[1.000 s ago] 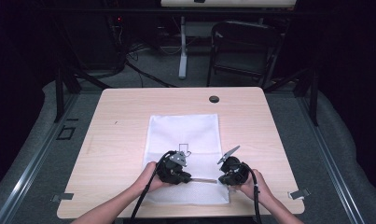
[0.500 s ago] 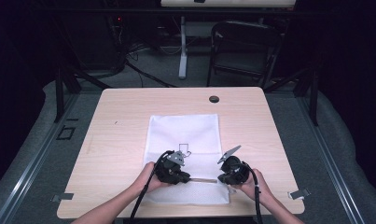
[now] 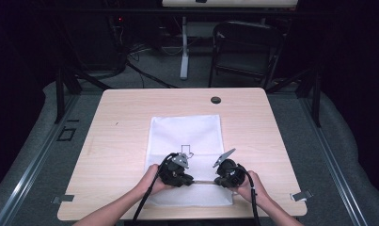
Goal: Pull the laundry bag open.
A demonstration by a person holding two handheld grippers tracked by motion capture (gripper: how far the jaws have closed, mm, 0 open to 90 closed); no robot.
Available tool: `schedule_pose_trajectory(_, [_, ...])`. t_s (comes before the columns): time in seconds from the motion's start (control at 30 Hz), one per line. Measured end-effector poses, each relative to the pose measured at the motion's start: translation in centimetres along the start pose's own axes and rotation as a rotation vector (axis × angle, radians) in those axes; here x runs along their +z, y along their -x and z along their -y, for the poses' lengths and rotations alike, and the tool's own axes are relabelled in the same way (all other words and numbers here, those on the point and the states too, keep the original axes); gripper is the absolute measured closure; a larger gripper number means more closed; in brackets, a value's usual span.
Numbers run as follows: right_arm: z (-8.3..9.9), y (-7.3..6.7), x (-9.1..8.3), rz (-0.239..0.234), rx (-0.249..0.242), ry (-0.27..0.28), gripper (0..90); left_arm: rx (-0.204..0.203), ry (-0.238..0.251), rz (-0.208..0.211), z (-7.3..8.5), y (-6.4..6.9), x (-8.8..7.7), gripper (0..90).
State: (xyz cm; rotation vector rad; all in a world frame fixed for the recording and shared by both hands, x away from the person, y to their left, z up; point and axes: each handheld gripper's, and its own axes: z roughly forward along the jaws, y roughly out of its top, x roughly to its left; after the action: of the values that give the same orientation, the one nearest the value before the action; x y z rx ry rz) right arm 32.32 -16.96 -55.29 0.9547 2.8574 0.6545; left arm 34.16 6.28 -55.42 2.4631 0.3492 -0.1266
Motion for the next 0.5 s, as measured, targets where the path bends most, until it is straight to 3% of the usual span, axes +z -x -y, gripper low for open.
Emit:
schedule_pose_trajectory(0.17, [0.28, 0.21, 0.09, -0.017, 0.022, 0.026, 90.0, -0.004, -0.009, -0.007, 0.04, 0.03, -0.11, 81.5])
schedule_pose_trajectory(0.5, [0.28, -0.04, 0.07, -0.004, 0.018, 0.008, 90.0, 0.007, 0.0, -0.008, 0.24, 0.17, -0.45, 81.6])
